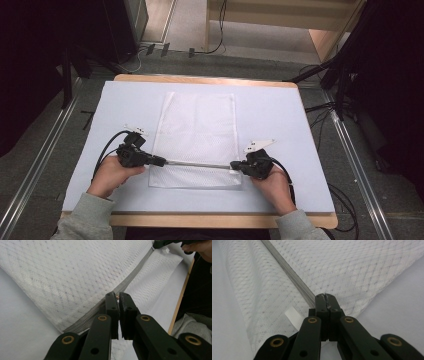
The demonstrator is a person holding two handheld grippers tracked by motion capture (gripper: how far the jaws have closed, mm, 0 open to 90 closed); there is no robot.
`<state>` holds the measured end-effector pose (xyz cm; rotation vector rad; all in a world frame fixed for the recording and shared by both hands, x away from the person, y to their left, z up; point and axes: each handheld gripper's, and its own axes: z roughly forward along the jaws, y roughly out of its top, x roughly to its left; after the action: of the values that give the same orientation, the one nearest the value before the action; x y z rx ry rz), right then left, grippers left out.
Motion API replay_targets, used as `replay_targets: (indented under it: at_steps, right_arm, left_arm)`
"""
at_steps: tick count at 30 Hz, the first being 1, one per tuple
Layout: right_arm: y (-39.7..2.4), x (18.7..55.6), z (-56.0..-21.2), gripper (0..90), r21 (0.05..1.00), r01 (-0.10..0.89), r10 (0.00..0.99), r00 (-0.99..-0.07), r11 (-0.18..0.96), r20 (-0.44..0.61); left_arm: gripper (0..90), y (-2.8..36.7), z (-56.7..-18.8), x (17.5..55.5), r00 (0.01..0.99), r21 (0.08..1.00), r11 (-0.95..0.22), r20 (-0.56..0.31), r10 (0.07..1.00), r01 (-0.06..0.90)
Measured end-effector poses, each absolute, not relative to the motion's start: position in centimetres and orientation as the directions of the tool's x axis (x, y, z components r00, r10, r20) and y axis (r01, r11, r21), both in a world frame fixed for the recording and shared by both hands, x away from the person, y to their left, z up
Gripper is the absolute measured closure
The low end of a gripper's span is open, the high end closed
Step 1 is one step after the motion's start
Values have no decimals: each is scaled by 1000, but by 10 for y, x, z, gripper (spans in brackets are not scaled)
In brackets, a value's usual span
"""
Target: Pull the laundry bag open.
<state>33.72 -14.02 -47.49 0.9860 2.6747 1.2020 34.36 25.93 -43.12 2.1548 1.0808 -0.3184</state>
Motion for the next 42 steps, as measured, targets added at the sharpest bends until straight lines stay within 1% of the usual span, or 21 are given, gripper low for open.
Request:
replay_targets:
  at_steps: [4,7,11,14,22,25,27,29,30,31,33,35,37,38,42]
  right_arm:
    - [-141,338,-475,900,687,530,564,-799,497,209]
    - [-141,339,-475,900,688,525,558,-803,500,208]
    - [-141,339,-475,900,687,526,557,-803,501,210]
    - [-141,339,-475,900,688,525,556,-805,501,209]
    - [-140,339,-475,900,688,523,556,-805,503,206]
    - [-140,339,-475,900,686,526,557,-804,503,209]
    - [-140,339,-475,900,685,526,556,-804,504,209]
    - [-139,338,-475,900,682,529,562,-801,505,205]
    - [-139,338,-475,900,684,525,561,-803,507,201]
    - [-139,338,-475,900,686,520,560,-805,509,195]
    - [-139,338,-474,900,684,524,563,-803,509,196]
    - [-138,338,-474,900,683,522,566,-802,511,190]
    - [-137,337,-474,900,681,519,565,-804,516,184]
    - [-137,338,-474,900,683,515,563,-806,518,181]
    - [-138,338,-474,900,683,515,563,-806,517,182]
  left_arm:
    - [880,262,-431,343,617,471,-409,-484,621,782]
    - [880,266,-431,344,611,470,-400,-499,615,786]
    - [880,267,-431,343,612,468,-406,-486,624,785]
    - [880,272,-432,344,603,469,-390,-504,619,792]
    - [882,272,-430,344,600,464,-394,-490,632,794]
    - [883,272,-430,345,588,460,-379,-506,631,803]
    - [883,271,-430,345,582,466,-367,-504,638,805]
    - [883,268,-429,344,589,464,-383,-470,657,799]
    - [883,266,-429,344,587,448,-398,-453,671,801]
    - [884,266,-429,344,583,445,-397,-449,677,803]
    - [884,266,-431,344,566,429,-386,-460,684,817]
    - [884,268,-430,344,555,417,-386,-442,705,823]
    - [885,274,-430,345,533,412,-362,-456,713,836]
    - [885,277,-429,345,528,417,-355,-442,725,837]
    - [884,288,-428,343,522,417,-345,-456,720,841]
